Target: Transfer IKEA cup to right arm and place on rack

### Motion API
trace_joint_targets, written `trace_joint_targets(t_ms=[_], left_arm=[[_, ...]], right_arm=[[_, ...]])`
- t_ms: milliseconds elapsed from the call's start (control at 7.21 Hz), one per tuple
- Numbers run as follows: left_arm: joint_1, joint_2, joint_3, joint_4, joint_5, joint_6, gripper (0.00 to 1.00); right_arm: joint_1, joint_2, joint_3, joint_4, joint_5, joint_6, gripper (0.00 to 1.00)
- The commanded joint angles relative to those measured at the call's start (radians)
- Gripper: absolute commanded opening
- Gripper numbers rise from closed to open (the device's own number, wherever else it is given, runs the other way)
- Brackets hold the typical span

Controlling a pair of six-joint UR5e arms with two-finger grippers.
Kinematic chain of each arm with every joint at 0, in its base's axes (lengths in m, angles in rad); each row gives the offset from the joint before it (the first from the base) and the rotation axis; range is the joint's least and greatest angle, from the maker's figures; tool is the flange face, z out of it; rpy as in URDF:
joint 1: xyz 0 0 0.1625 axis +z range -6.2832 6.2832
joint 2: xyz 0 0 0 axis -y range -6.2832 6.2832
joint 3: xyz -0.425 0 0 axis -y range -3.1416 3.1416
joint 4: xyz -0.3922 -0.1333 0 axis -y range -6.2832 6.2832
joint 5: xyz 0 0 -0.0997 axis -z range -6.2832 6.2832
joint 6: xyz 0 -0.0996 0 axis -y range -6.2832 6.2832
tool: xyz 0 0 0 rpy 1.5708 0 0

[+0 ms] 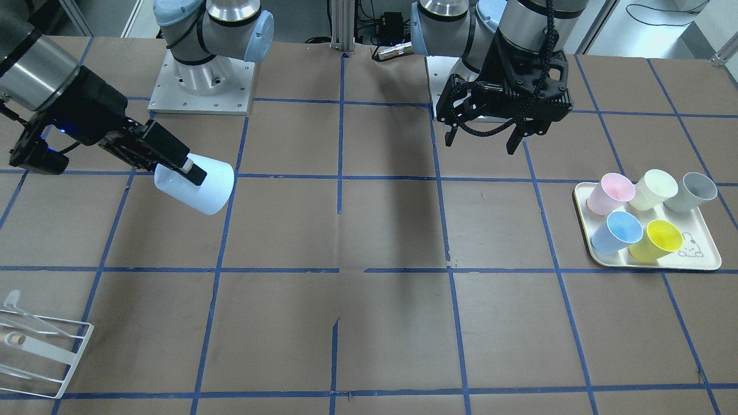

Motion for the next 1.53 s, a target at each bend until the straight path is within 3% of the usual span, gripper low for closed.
trace_joint_targets(t_ms=[0,277,416,555,832,1387], left_arm=[[0.029,0.005,0.001,-0.022,0.029,0.002,1.00],[0.029,0.006,-0.002,-0.025,0.032,0.003,1.00],[0.029,0.006,-0.002,-0.025,0.030,0.003,1.00],[0.029,0.006,-0.002,-0.025,0.030,0.002,1.00],[0.029,0.006,-0.002,-0.025,0.030,0.002,1.00],[0.029,0.002,0.000,-0.022,0.029,0.002,1.00]], right_arm=[[-0.010,0.005,-0.024,-0.002,-0.333,-0.211,0.40],[-0.015,0.027,-0.021,-0.156,-0.515,-0.442,0.40],[-0.024,0.065,-0.025,-0.222,-0.548,-0.460,0.38],[-0.063,0.094,-0.022,-0.302,-0.548,-0.491,0.38],[-0.129,0.154,-0.031,-0.351,-0.537,-0.595,0.37],[-0.180,0.203,-0.033,-0.422,-0.499,-0.597,0.39]])
